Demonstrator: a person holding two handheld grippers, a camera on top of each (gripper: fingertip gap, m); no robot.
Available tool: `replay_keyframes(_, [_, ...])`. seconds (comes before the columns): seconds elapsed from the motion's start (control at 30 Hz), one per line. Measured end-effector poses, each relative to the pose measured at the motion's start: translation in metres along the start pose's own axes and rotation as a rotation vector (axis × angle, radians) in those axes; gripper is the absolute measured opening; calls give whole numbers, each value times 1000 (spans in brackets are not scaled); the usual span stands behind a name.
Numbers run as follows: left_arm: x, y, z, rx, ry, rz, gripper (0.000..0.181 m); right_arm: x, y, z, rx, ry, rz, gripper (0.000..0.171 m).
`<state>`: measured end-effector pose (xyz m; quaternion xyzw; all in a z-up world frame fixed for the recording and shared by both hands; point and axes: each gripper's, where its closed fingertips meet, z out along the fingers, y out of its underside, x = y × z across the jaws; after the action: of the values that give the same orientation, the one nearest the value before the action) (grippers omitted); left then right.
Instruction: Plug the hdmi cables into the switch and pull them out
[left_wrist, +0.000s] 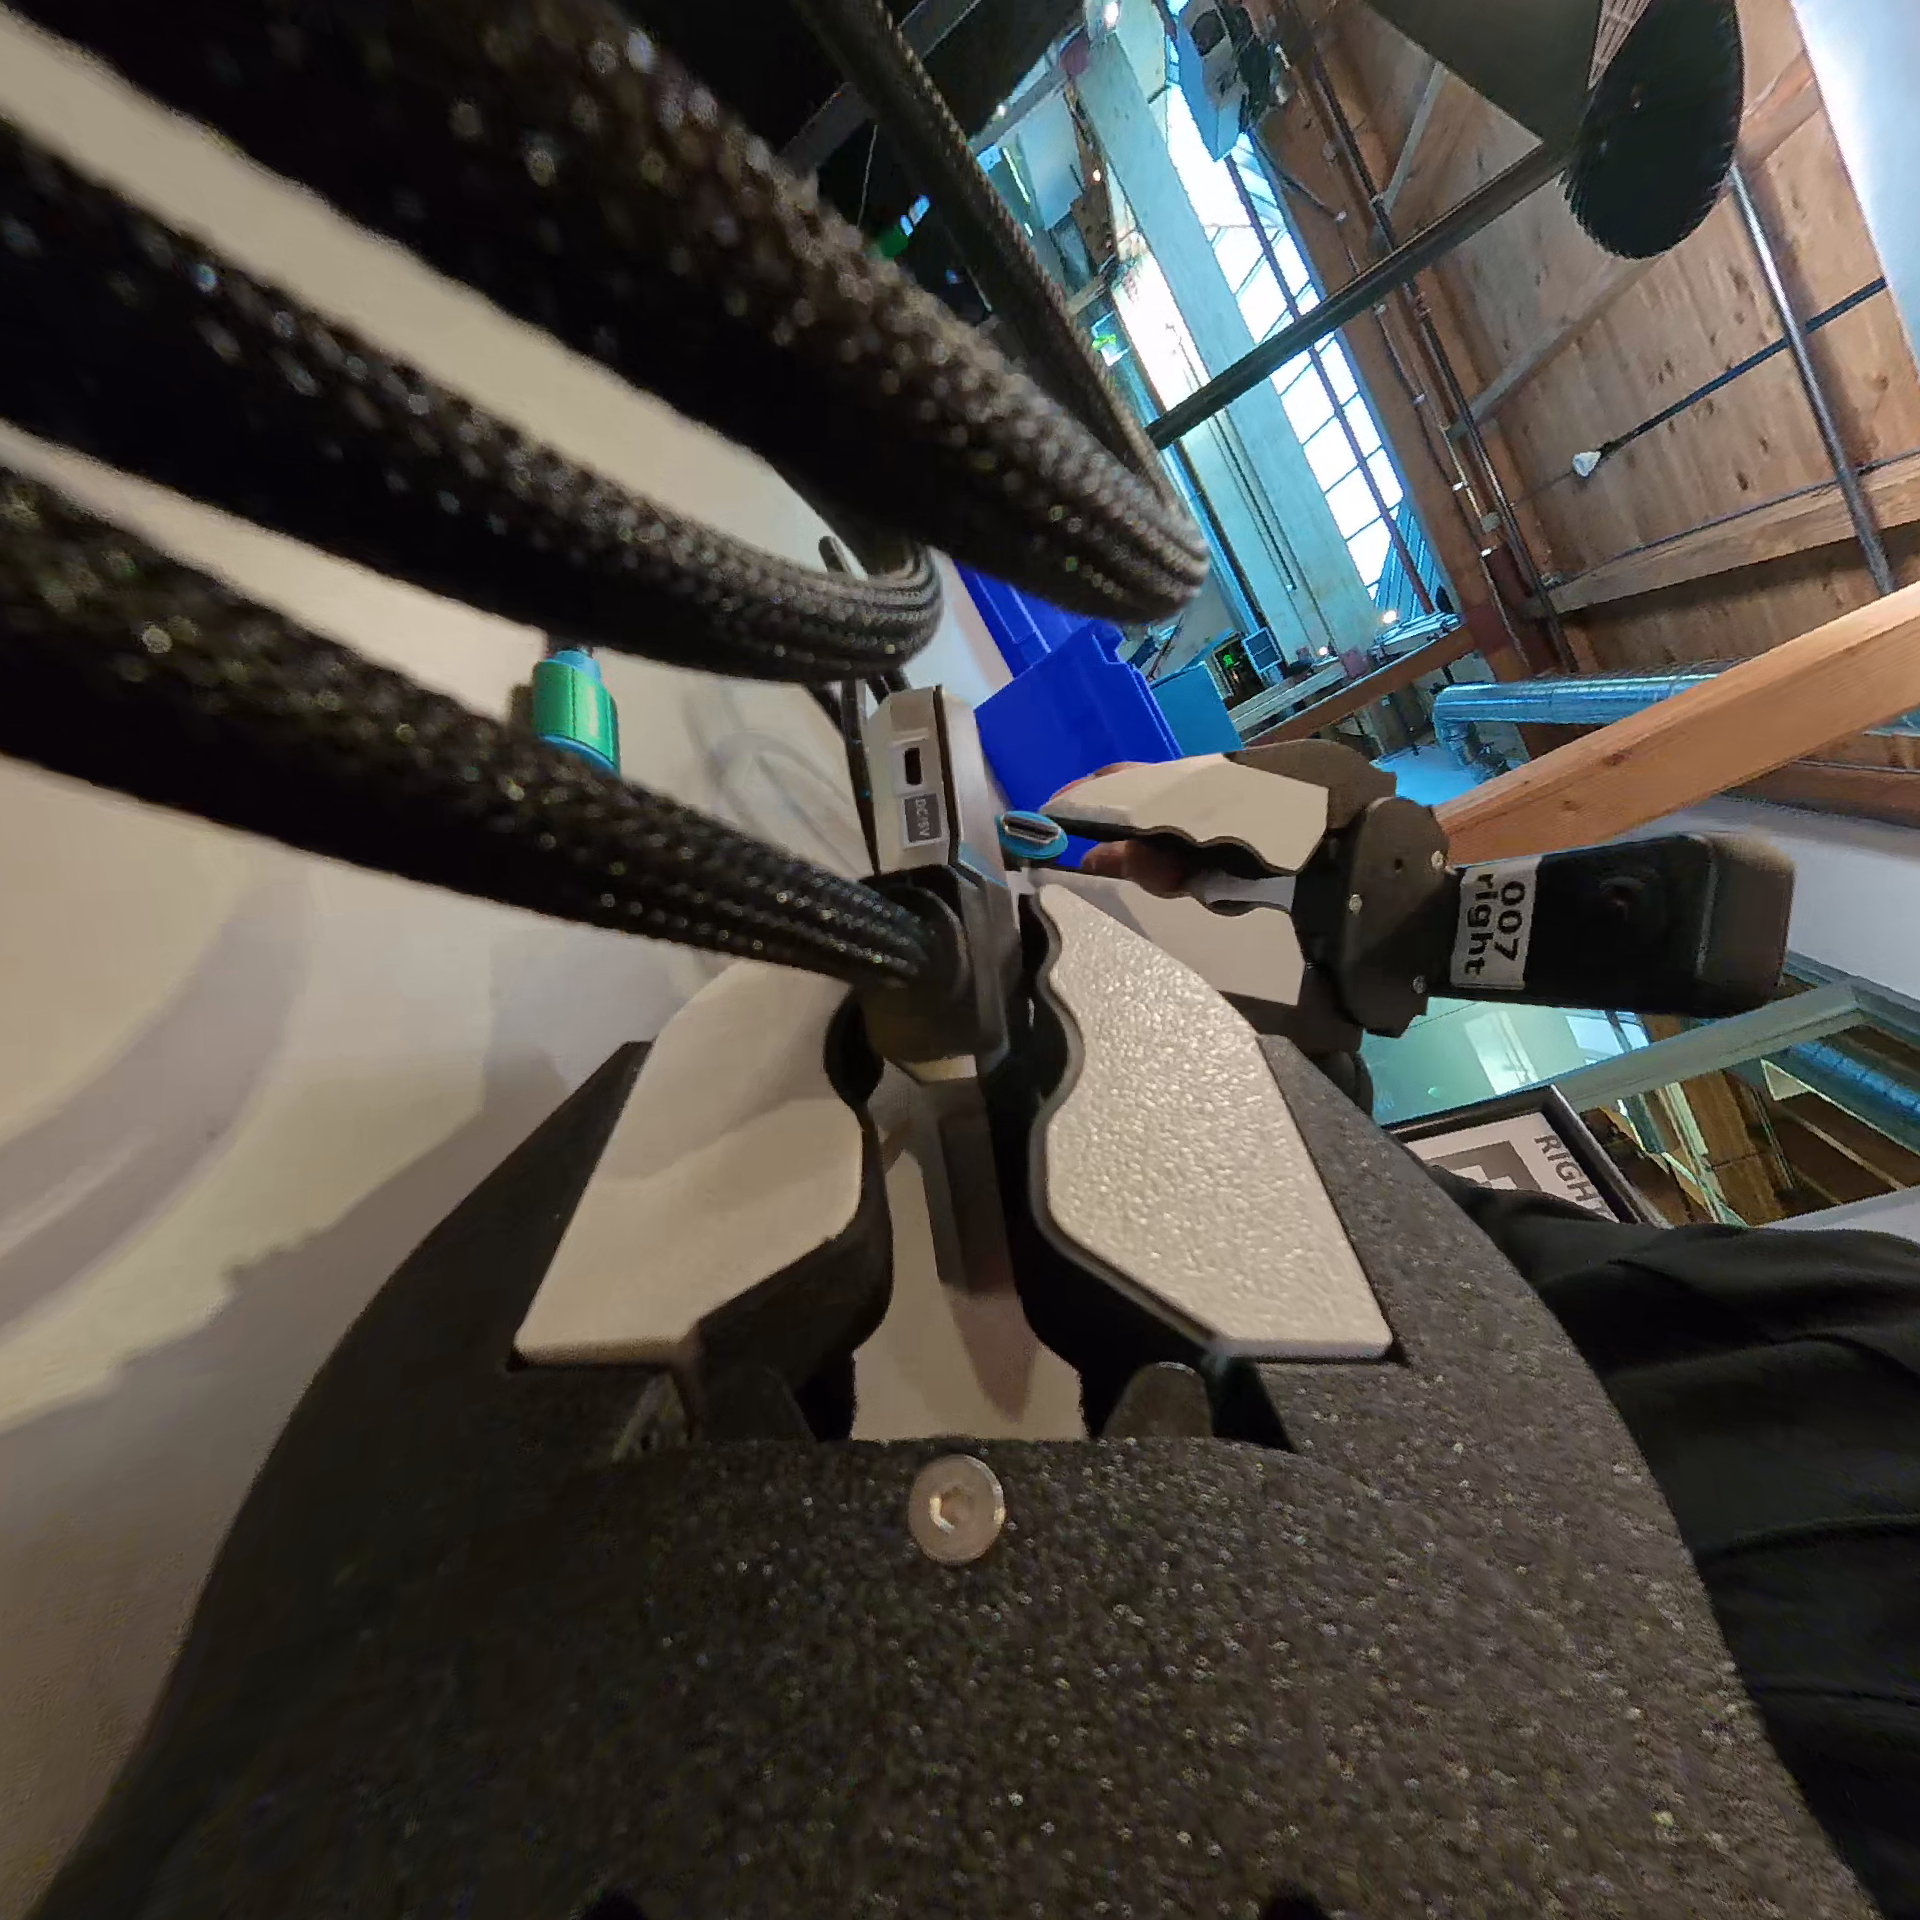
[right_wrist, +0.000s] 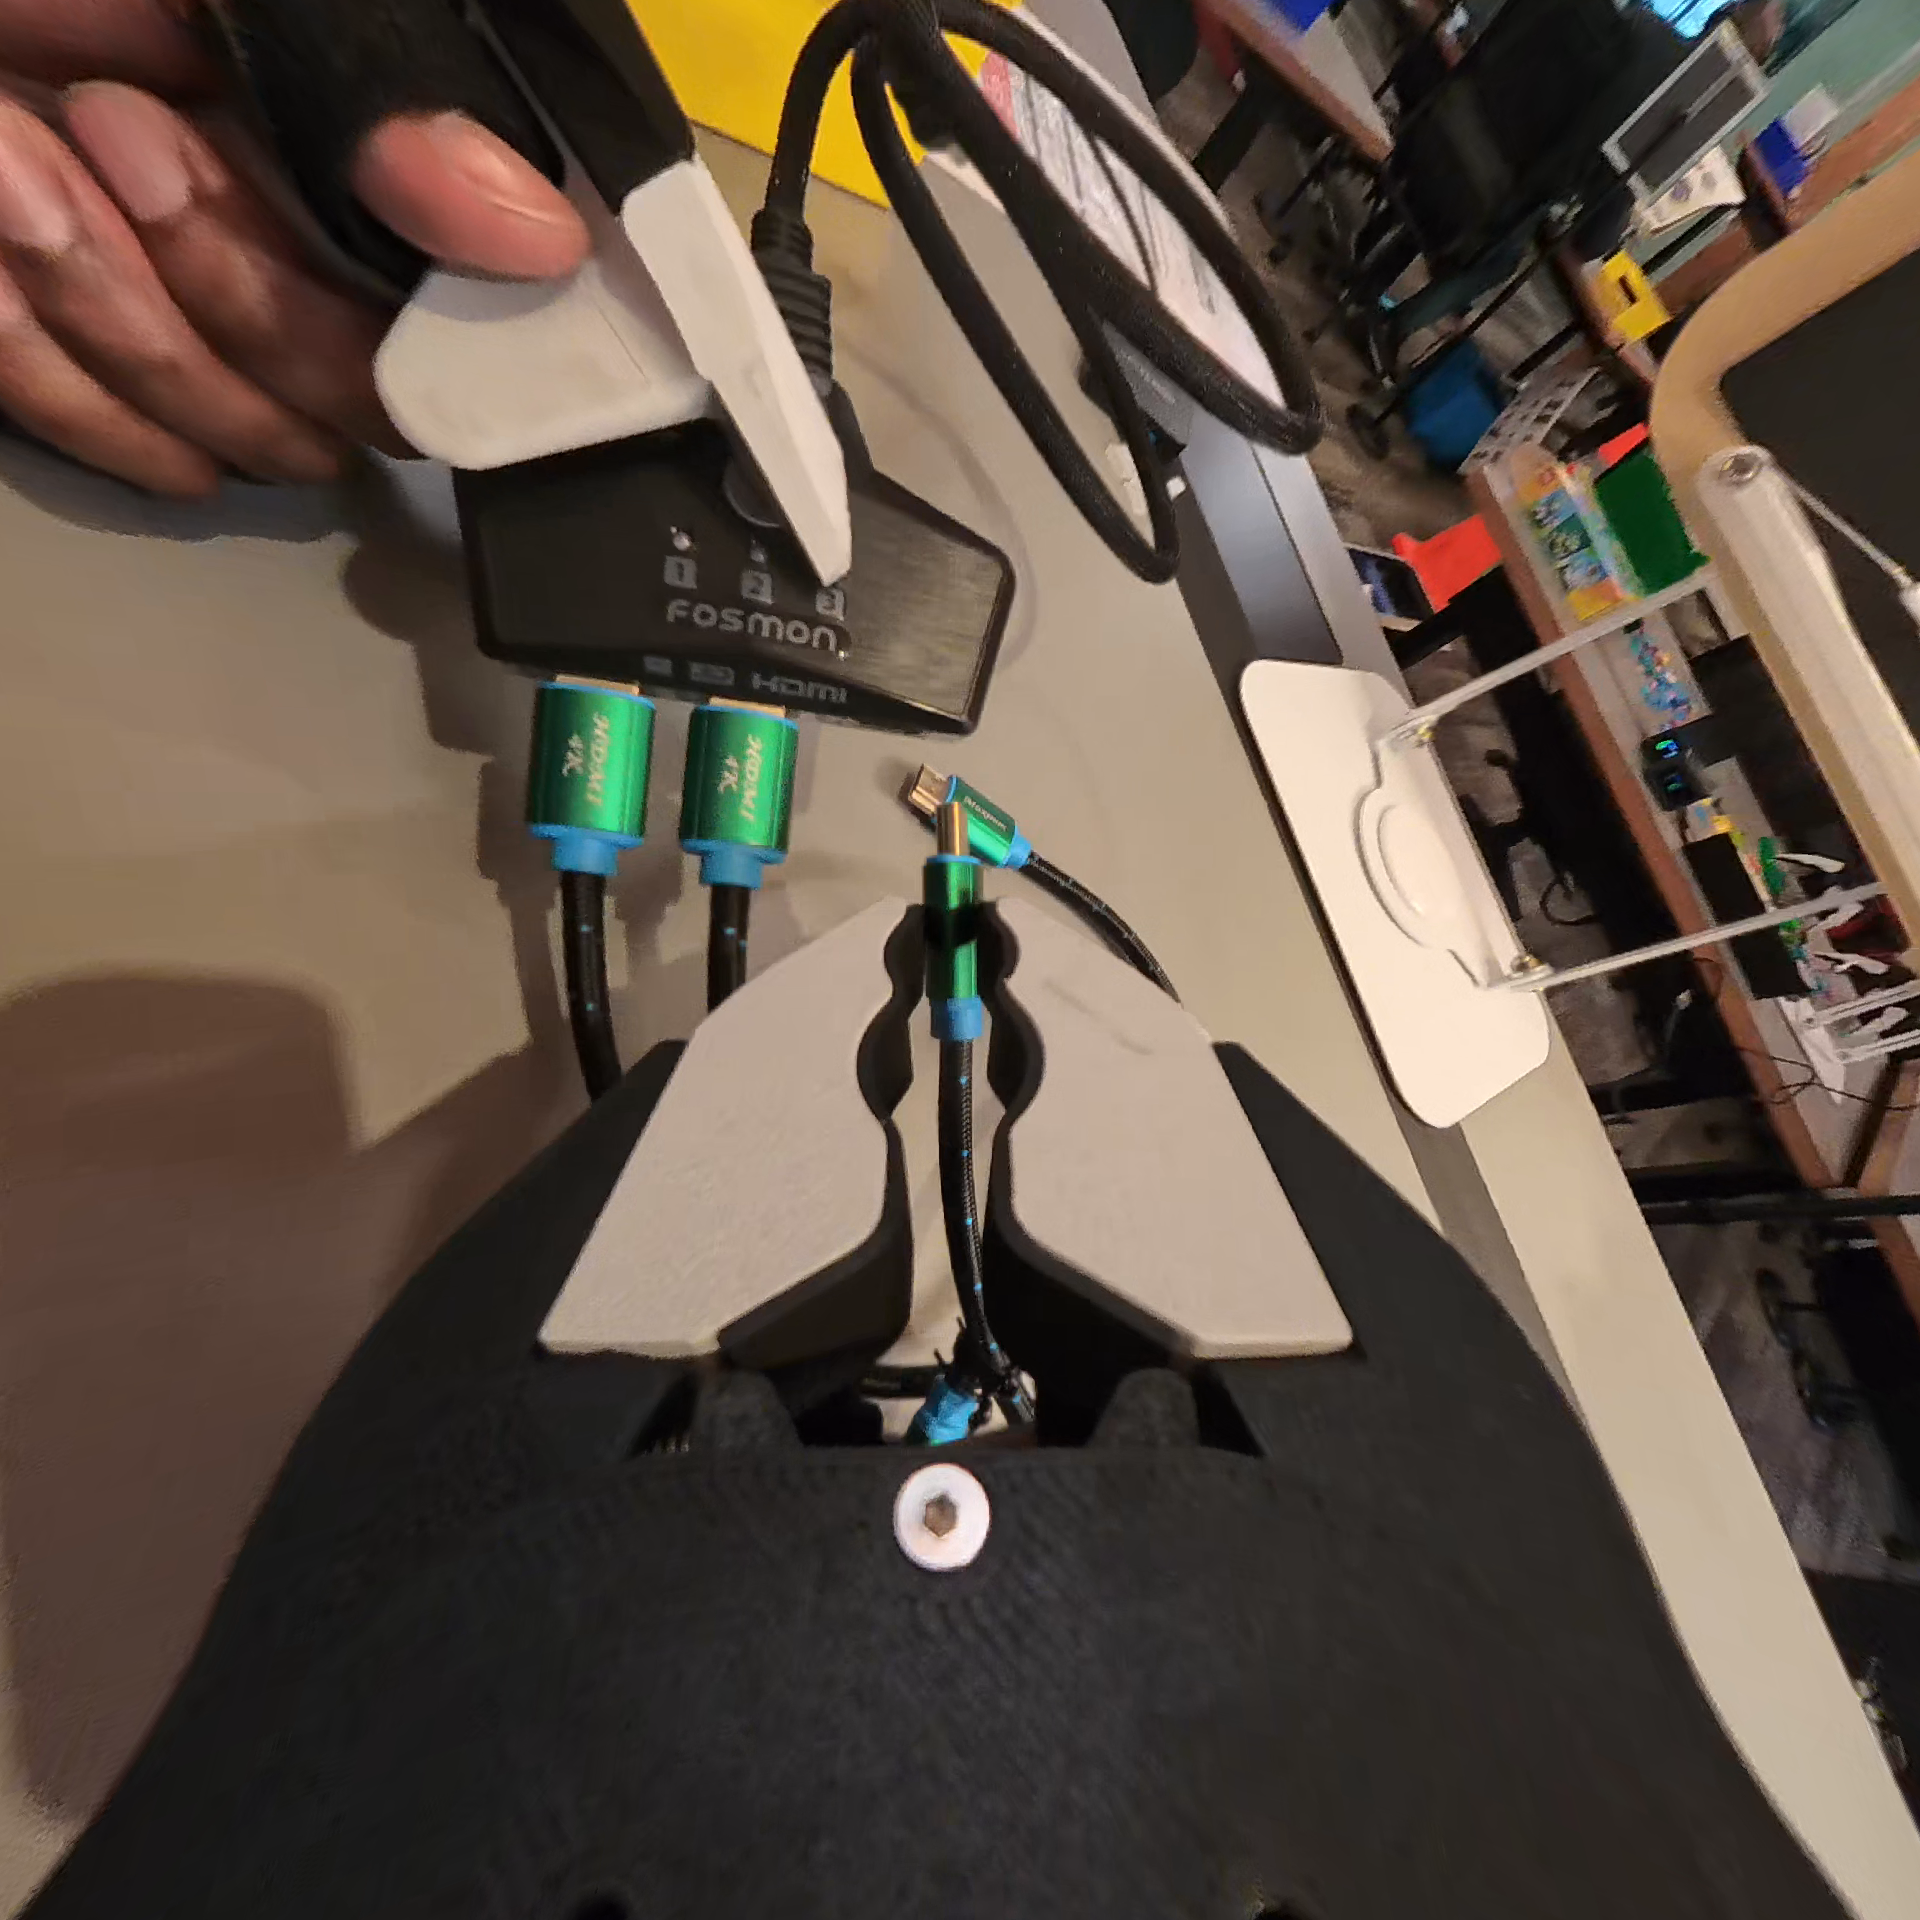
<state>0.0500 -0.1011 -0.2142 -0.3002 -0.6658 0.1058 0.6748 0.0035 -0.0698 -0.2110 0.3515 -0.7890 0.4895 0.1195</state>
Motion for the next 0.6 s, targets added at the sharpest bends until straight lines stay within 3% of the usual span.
replay_keyframes(0.23, [3,3,2,-14,16,9,24,-14,-4,10,27,-42,29,10])
replay_keyframes(0.47, [6,8,4,-44,23,31,24,-32,8,11,-16,-282,226,11])
replay_keyframes(0.6, [8,9,4,-59,27,47,24,-27,9,1,8,-424,385,20])
